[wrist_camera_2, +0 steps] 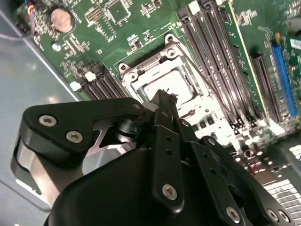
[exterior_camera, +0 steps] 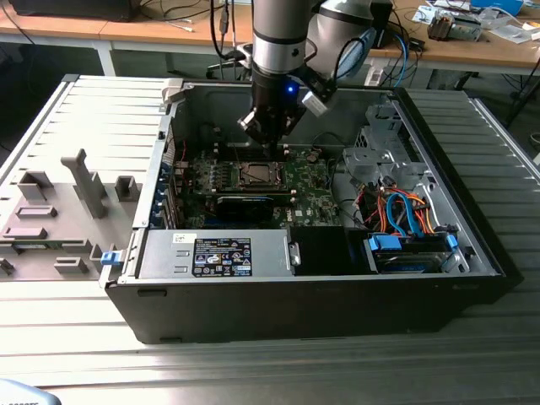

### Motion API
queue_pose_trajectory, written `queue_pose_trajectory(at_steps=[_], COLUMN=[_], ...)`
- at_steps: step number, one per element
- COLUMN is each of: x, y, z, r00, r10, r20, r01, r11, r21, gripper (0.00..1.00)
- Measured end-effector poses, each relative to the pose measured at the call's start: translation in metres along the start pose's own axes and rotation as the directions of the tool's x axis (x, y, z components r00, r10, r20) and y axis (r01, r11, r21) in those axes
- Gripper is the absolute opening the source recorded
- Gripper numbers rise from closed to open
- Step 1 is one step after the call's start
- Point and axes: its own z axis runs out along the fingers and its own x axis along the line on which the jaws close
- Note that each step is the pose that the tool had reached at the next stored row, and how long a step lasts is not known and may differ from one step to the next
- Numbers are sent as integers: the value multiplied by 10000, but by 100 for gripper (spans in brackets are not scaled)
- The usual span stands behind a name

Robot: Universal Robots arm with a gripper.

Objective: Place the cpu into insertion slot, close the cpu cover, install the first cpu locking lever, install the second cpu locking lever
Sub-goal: 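Install the first cpu locking lever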

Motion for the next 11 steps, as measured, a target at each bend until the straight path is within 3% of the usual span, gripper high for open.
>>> queue_pose_trajectory(at_steps=[3, 7, 9, 11], x=[0, 0, 0, 0], y=[0, 0, 0, 0], z=[5, 10, 15, 18], r00=[9979, 9908, 9826, 9770], r10=[650, 1356, 1859, 2132], r20=[1, 2, 4, 5], r01=[-650, -1356, -1859, -2132], r11=[9979, 9908, 9826, 9770], r21=[6, 14, 19, 21], gripper=[11, 11, 11, 11])
